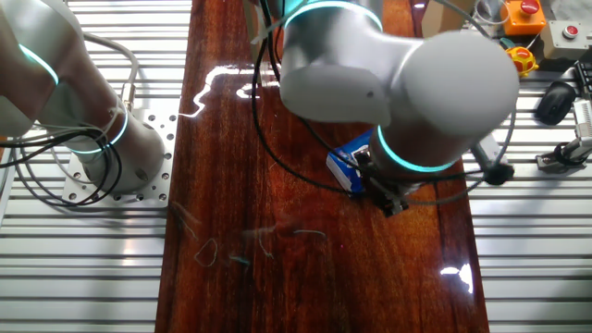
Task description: Take the object down from the shelf
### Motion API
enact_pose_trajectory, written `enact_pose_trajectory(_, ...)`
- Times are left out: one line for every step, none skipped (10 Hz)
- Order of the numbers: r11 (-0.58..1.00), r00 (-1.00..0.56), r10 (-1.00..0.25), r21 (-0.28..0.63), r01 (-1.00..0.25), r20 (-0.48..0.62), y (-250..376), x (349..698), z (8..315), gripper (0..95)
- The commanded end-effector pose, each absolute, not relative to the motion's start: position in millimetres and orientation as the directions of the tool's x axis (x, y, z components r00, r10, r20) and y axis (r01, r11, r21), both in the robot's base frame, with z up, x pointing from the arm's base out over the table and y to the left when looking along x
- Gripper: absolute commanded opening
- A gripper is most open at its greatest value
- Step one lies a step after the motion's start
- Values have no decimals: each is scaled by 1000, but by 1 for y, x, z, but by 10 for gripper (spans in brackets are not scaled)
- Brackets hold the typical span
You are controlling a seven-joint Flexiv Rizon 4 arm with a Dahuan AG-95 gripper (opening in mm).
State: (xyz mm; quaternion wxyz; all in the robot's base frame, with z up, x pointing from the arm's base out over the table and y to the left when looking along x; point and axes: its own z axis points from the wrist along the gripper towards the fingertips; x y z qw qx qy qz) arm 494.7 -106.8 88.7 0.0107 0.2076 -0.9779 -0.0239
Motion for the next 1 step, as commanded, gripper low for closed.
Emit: enact_pose_trajectory(926,-926,-377,19,-376,22,-108,495,87,0)
